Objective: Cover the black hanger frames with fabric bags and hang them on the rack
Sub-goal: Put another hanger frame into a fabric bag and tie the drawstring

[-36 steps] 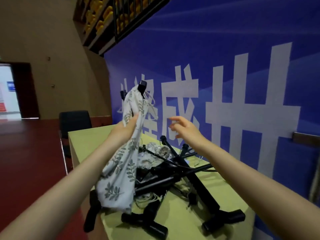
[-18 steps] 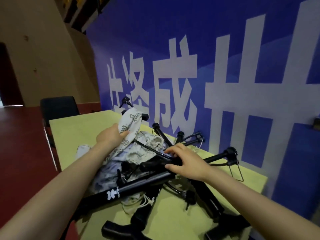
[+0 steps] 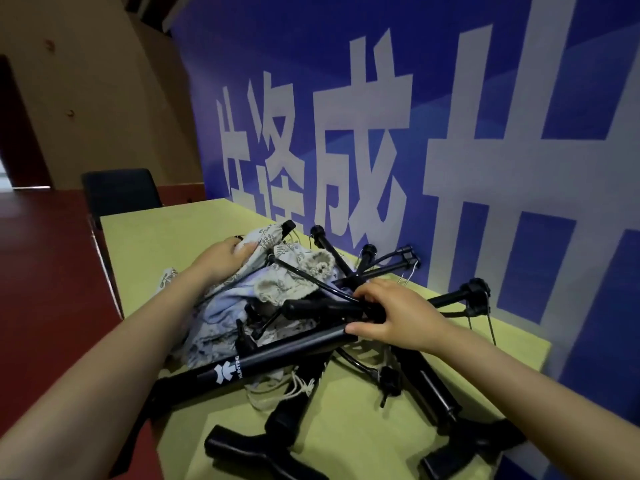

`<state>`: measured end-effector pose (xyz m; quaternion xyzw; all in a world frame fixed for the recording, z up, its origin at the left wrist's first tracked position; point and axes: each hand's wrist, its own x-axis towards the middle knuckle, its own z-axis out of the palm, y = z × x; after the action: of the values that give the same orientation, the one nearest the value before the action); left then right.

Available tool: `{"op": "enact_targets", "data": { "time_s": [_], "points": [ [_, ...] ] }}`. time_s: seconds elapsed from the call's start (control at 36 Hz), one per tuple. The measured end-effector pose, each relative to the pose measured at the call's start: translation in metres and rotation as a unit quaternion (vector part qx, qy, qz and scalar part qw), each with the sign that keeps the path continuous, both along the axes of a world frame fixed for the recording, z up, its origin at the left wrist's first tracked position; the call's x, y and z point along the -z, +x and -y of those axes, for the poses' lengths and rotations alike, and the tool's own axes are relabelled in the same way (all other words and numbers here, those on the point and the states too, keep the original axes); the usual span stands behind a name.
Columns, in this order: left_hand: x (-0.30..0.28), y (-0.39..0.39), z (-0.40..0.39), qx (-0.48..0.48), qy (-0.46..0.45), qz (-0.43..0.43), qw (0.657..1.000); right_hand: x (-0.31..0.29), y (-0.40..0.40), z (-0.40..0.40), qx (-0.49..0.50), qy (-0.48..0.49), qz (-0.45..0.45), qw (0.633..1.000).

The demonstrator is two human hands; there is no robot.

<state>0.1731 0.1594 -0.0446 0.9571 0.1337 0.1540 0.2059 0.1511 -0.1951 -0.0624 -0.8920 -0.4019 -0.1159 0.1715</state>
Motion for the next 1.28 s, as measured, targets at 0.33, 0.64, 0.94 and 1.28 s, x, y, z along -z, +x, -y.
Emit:
{"op": "enact_targets", "data": {
  "time_s": [0.33,0.64,0.94,1.28],
  "points": [
    [0.0,-0.031,0.001,-0.068,0.191,-0.091,0.975,-0.007,-0.02,-0.015,0.048,-0.104,0.029,0.993],
    [0.024,-0.025,-0.031,-0.047,0.191,-0.028,0.98,-0.017,-0.022,-0.007,0.034,-0.127,0.123,0.984],
    [0.008,-0.056,-0.023,0.05,0.053,0.078,0.994,-0.013,-0.019,-0.002,-0.018,-0.084,0.174,0.981],
    [-0.007,-0.123,0.046,0.186,-0.043,0.105,0.976,-0.041,-0.033,0.003,0.044,-0.057,0.178,0.981]
  ]
}}
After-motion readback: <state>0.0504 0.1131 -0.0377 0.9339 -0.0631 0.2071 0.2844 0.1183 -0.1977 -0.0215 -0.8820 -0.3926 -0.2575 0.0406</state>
